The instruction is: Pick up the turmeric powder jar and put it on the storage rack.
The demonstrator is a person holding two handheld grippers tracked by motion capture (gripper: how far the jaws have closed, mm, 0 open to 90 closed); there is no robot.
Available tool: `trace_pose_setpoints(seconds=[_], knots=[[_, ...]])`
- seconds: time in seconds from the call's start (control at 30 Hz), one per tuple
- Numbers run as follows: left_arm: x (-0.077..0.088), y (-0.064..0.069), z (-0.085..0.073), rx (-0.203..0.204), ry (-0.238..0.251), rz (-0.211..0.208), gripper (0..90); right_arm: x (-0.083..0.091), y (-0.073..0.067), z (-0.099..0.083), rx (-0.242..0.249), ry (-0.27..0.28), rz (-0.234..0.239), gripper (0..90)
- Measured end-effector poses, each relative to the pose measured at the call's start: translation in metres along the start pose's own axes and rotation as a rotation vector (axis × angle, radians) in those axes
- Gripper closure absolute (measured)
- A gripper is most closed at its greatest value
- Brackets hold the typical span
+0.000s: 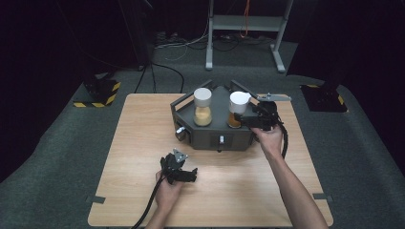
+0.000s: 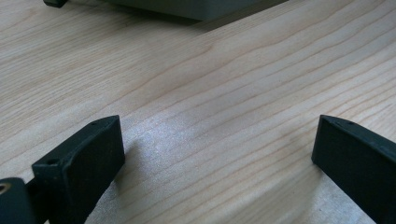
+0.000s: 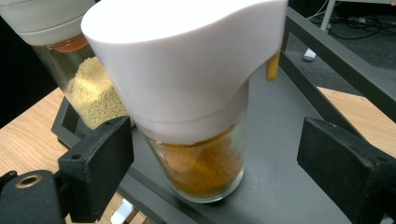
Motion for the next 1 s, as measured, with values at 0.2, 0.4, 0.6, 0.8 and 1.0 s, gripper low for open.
trace_pose_setpoints(seconds=[0.2, 0.4, 0.6, 0.8, 1.0], knots=[[0.0, 0.0, 0.0, 0.002, 0.001, 0.0, 2.2, 0.006, 0.001, -0.004, 0.003, 0.01, 0.009, 10.3], [0.0, 0.0, 0.0, 0.0, 0.001, 0.0, 2.2, 0.011, 0.004, -0.008, 0.008, 0.009, 0.012, 10.5], [0.0, 0.0, 0.0, 0.002, 0.001, 0.0, 2.2, 0.015, 0.004, -0.013, 0.02, 0.0, 0.011, 10.7], [0.0, 0.0, 0.0, 0.002, 0.001, 0.0, 2.2, 0.02, 0.003, -0.018, 0.034, 0.002, 0.006, 10.7], [0.0, 0.0, 0.0, 0.002, 0.001, 0.0, 2.2, 0.024, 0.003, -0.021, 0.052, 0.0, 0.008, 10.7]])
Point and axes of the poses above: each handheld gripper's, and its own axes: x roughly backward along the jaws, z roughly out of its top, y roughly to its right, the point moved 7 cm from there along -x, roughly forward along the jaws, and after that the axes turned 13 degrees about x, right-handed, at the moved point
